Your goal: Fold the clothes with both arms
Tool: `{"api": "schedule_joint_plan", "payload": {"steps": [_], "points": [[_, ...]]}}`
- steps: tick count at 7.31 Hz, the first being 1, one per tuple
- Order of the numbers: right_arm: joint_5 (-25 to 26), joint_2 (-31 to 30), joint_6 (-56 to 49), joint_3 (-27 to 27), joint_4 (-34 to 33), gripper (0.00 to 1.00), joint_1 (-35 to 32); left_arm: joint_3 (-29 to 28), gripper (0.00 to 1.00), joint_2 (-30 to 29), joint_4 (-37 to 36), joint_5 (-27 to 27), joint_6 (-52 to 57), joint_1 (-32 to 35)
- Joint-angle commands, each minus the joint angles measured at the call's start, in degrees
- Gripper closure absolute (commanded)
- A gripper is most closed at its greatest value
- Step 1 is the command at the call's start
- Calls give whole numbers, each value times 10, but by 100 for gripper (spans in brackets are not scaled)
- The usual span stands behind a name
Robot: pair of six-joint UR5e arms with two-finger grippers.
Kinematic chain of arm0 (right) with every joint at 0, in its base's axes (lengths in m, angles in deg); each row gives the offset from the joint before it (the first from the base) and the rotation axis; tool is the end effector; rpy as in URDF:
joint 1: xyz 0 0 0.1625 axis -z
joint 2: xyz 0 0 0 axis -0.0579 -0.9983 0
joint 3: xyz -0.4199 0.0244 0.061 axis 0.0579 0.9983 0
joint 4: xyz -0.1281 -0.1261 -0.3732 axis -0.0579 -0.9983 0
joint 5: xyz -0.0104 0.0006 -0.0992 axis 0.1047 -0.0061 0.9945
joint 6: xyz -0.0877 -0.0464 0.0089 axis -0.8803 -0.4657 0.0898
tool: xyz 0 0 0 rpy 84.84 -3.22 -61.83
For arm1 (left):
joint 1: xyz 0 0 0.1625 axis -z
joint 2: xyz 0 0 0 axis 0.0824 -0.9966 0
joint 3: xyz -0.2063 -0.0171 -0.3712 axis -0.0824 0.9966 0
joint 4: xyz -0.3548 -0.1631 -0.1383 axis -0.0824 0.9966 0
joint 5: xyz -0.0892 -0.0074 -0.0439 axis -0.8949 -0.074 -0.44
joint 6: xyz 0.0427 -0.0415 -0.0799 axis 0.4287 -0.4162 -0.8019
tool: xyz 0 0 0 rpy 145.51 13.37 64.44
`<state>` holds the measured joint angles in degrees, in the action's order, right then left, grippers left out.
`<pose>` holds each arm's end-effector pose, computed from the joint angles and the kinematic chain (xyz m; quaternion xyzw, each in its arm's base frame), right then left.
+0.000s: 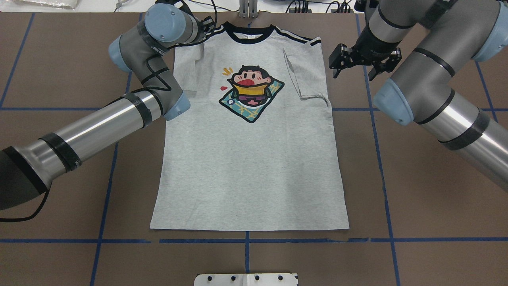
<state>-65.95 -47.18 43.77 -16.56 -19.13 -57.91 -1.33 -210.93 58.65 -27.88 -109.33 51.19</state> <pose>-0.3222 -0.5849 0.2641 0.0116 -0.4010 0.0292 0.9155 0.5181 -0.7361 0.2719 0.1978 0.4767 -0.3299 0.7904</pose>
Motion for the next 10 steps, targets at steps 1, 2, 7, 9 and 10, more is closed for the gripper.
{"api": "schedule_joint_plan", "payload": {"steps": [1, 2, 7, 9, 10], "points": [[0, 0, 1, 0, 0, 0, 1, -3, 33, 0, 5, 0, 6, -1], [0, 0, 1, 0, 0, 0, 1, -2, 0, -1, 5, 0, 22, -1], [-1, -8, 3, -18, 4, 0, 4, 60, 0, 21, -3, -68, 64, 5], [1, -54, 10, -89, 4, 0, 22, 185, 1, 106, -74, -155, 103, 8], [14, -61, 30, -107, 4, 0, 26, 277, 1, 160, -124, -170, 115, 10]]}}
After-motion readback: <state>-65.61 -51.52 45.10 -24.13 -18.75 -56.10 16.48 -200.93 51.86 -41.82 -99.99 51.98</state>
